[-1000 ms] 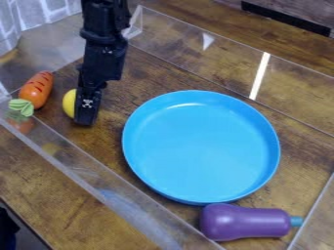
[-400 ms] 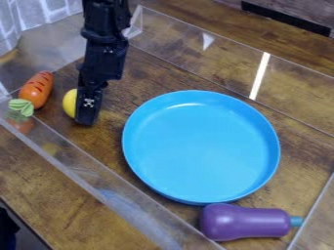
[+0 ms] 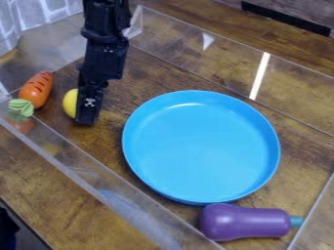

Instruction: Put the lemon on the blue tray

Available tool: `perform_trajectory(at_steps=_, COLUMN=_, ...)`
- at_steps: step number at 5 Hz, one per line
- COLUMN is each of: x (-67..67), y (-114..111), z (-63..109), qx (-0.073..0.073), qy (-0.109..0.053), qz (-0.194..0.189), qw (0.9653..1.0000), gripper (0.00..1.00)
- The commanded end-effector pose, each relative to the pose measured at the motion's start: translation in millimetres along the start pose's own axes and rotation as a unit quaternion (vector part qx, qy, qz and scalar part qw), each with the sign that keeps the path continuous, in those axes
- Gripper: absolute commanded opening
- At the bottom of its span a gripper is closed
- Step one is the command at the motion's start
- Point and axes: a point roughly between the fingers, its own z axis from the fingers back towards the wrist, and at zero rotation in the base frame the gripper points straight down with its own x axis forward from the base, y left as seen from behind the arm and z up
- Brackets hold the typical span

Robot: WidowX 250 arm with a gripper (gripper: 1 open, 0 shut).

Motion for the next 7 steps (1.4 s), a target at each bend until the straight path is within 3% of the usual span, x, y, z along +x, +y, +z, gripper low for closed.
perform_trajectory(at_steps=1, x=-13.2, y=9, z=3.3, qx=0.001, qy=-0.004, qz=0.023, qw=0.9997, gripper=0.0)
perform_trajectory(at_steps=5, x=-17.0, y=2, z=27.0, qx=0.005, qy=0.01, qz=0.048, qw=0.9988, gripper=0.0)
perform_trajectory(at_steps=7, x=-12.3, y=-2, z=53.6, qx=0.014, qy=0.027, qz=0.058, qw=0.9979, gripper=0.0)
